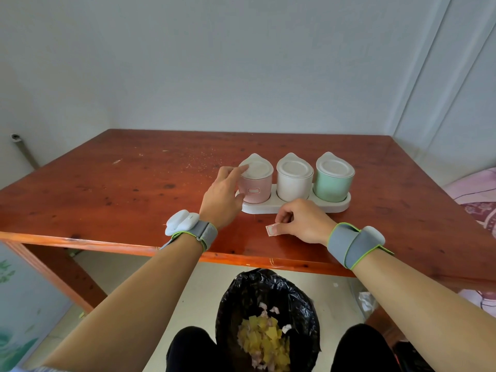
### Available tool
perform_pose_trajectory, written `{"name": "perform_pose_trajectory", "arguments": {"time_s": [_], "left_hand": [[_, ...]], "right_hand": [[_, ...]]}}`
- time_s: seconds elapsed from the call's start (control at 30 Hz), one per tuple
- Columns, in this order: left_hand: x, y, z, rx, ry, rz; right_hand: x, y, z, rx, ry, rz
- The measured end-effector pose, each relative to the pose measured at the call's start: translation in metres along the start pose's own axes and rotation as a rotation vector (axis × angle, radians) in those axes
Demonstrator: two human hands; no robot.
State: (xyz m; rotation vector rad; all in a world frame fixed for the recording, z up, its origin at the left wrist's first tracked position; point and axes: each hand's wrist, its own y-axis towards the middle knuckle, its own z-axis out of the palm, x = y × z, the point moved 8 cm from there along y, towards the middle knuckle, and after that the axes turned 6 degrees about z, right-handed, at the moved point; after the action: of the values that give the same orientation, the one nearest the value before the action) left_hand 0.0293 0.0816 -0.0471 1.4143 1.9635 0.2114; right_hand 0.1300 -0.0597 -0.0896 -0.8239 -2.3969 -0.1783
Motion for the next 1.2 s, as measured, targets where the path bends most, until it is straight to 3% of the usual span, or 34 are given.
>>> {"name": "perform_pose_trajectory", "arguments": {"time_s": [0.23, 0.4, 0.53, 0.9, 1.2], "left_hand": [[0.009, -0.025, -0.006, -0.133, -0.129, -0.137], [0.008, -0.039, 0.024, 0.044, -0.325, -0.246], [-0.001, -0.041, 0.038, 0.162, -0.443, -0.300], [-0.009, -0.044, 0.040, 0.217, -0.781, -0.388], [-0.015, -0.041, 0.043, 0.357, -0.838, -0.387]], "right_hand": [[-0.010, -0.004, -0.008, -0.019, 0.325, 0.059], [-0.021, -0.010, -0.007, -0.037, 0.733, 0.233], [-0.020, -0.013, -0.001, 0.005, 0.924, 0.278], [-0.012, -0.020, 0.002, 0.046, 0.883, 0.210], [-0.003, -0.018, -0.007, -0.030, 0.717, 0.117]]}}
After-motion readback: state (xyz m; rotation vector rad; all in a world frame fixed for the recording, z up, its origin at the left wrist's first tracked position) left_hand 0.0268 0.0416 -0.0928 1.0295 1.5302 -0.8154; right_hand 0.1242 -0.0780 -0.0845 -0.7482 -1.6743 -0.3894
